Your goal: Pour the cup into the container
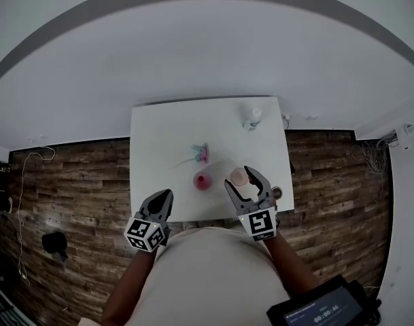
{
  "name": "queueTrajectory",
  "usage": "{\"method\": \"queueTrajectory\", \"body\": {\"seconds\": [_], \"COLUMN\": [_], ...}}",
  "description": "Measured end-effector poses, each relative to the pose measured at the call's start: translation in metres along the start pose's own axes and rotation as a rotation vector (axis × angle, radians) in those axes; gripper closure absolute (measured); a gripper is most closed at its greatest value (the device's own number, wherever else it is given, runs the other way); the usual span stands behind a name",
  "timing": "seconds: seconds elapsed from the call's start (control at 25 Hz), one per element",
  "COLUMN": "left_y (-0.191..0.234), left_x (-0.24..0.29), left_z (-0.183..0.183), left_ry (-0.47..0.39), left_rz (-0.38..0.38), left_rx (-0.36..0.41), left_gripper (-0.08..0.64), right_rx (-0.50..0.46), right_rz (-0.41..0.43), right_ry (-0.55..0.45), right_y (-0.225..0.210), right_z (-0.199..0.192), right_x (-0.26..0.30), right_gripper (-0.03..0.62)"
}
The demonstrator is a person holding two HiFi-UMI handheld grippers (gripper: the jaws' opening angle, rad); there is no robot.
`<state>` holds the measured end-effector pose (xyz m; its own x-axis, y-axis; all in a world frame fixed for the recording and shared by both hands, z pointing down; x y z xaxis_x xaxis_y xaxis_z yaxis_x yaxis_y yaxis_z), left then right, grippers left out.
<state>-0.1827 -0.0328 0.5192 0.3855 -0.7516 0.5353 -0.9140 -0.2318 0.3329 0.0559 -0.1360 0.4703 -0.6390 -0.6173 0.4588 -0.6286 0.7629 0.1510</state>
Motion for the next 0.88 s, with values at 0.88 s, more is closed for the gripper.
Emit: {"method": "queueTrajectory", "body": {"seconds": [0.88], "left_y": [0.061], "left_x": [-0.055], "left_z": [-0.019], "left_ry": [-0.018], "left_rz": [-0.124], "left_rx": [0.038], "left_gripper": [0.551], "right_rx": [0.203], "right_rz": [-0.133], "right_ry": [-0.006], "right_y": [0.072], "right_z": [0.015], "right_x": [-0.01], "right_gripper": [0.325]}}
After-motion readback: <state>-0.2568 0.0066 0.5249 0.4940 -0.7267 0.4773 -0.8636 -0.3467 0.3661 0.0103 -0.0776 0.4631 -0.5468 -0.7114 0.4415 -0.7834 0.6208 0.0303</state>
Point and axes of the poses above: the fingertips, and each gripper's own axes: x forward along the fingers, y to its left, z out of its top, the point moved 6 cm from there along -x, backward along the fingers, and after that the axes turned 11 degrees about y, right-handed, at the moved point
